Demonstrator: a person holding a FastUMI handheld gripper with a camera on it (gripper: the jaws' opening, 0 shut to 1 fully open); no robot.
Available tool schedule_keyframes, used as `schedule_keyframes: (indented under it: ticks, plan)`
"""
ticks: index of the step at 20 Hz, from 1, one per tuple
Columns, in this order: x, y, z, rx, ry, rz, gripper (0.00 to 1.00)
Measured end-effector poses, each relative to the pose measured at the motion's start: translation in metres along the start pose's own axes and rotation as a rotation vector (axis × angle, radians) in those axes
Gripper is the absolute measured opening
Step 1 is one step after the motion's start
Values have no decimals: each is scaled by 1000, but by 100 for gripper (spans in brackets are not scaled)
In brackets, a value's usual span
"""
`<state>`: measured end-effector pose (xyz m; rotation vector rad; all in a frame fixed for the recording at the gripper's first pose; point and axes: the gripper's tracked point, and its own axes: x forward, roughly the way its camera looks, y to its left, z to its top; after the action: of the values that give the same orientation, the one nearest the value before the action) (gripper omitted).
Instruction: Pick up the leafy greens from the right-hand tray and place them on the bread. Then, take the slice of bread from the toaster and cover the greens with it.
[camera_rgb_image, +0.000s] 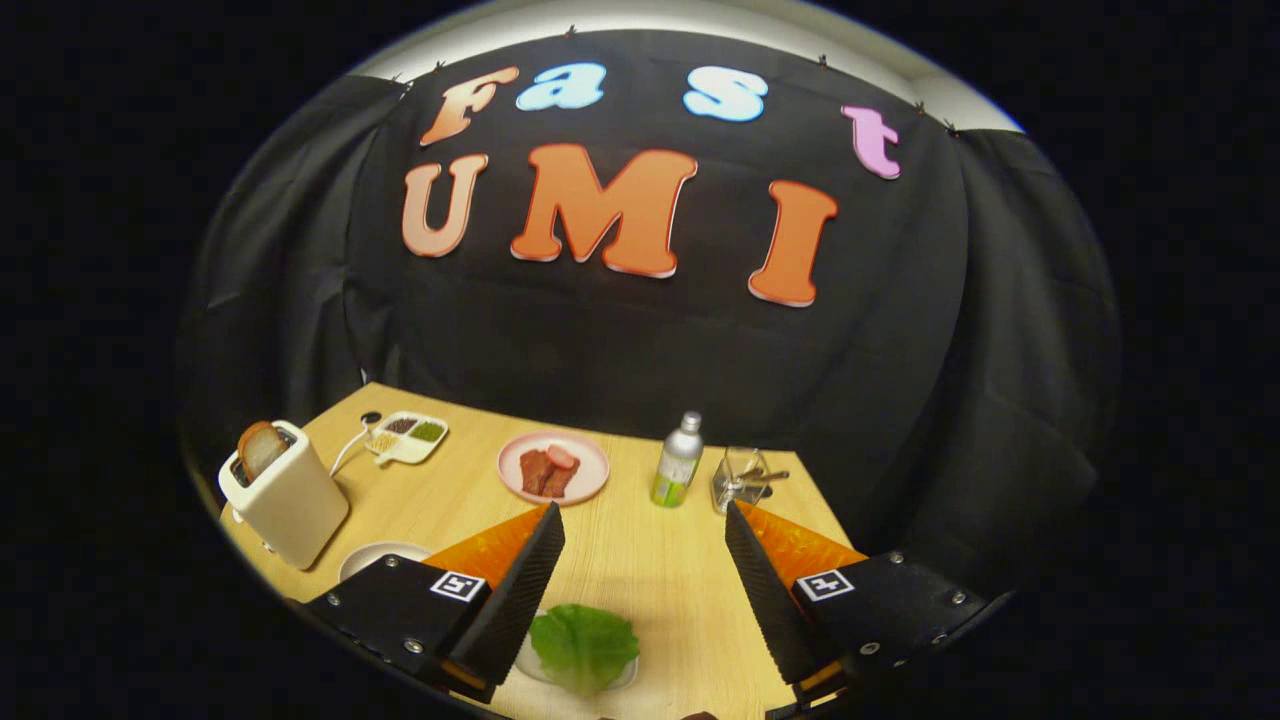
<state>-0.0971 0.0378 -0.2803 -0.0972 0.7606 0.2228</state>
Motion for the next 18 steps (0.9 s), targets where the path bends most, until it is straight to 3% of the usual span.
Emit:
schedule_keyframes:
  ticks: [11,18]
  plan:
    - [27,52,-143,-9,455,162,95]
    - [46,58,-197,-49,607,181,95]
